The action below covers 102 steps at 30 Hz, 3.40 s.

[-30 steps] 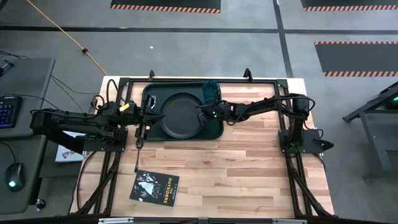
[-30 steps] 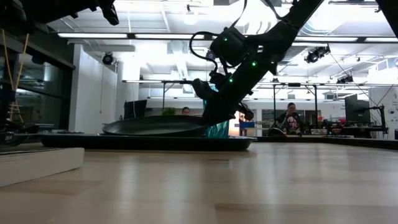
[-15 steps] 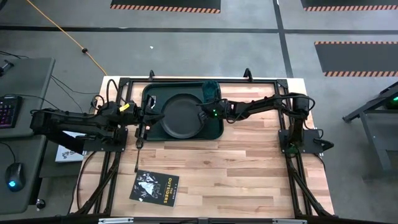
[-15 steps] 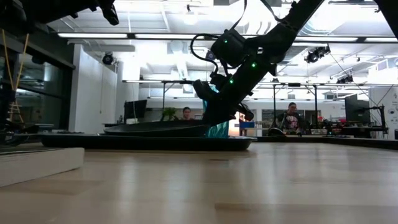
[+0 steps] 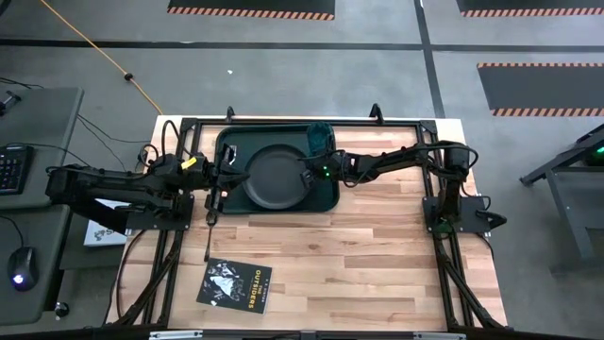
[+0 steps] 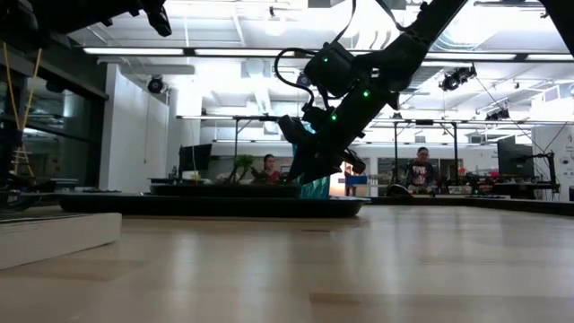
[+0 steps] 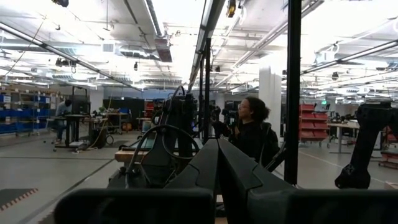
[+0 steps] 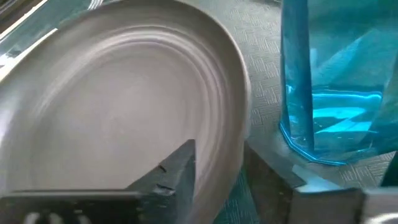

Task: Pick and place plate/cup/fork/spoon on tray
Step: Put the black plate in the center of the black tray

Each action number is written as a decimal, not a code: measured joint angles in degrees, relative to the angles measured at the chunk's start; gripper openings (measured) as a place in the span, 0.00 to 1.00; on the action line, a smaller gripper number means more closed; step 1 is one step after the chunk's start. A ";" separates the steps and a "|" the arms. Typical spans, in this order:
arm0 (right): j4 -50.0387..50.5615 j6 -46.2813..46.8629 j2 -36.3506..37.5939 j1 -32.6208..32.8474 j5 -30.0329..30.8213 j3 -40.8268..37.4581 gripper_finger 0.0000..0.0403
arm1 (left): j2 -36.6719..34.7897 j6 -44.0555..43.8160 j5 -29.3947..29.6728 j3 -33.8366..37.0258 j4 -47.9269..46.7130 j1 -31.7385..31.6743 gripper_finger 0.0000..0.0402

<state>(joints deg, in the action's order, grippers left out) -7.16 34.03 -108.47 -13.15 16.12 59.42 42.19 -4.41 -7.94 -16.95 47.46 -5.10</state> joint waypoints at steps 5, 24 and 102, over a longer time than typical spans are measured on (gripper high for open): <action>-0.02 0.05 0.00 0.02 0.18 0.00 0.42 | 0.00 0.01 0.00 0.00 0.00 0.00 0.00; 14.80 -12.33 6.62 6.54 0.84 -0.39 0.40 | 0.00 -0.61 -0.02 0.00 -0.07 0.01 0.00; -6.93 -20.99 -6.84 16.25 -5.24 3.95 0.00 | 0.00 -0.93 0.15 0.02 0.42 0.00 0.00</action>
<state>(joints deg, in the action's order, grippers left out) -14.09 13.04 -115.31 3.10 10.88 63.37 42.19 -5.34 -7.79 -16.93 47.88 -5.10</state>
